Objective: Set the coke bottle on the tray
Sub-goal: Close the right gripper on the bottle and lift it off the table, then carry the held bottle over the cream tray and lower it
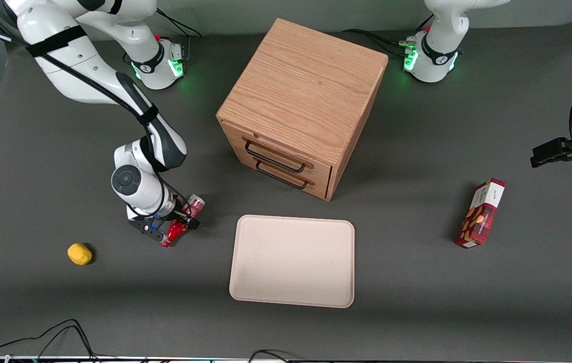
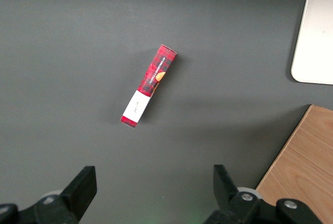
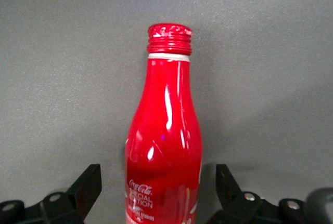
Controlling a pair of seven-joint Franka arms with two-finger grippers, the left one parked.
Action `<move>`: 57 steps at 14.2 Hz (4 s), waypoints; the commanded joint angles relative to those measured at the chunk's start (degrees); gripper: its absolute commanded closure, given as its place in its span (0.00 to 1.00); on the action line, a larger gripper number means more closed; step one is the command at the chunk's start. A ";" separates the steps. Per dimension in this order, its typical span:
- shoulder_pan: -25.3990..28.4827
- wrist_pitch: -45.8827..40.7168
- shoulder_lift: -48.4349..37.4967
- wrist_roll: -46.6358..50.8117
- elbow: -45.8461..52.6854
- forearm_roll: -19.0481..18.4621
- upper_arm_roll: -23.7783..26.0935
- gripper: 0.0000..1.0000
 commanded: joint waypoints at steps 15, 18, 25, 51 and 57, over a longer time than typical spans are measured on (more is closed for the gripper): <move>-1.46 -26.07 -14.15 -2.77 7.41 -0.73 0.40 1.00; -2.26 -39.80 -16.98 -9.28 17.42 2.62 1.02 1.00; -1.30 -64.80 -7.44 -14.93 47.83 5.09 0.84 1.00; 19.63 -30.26 33.90 -20.99 65.45 4.73 -6.37 1.00; 19.98 -30.27 33.73 -21.69 65.36 4.21 -6.63 0.00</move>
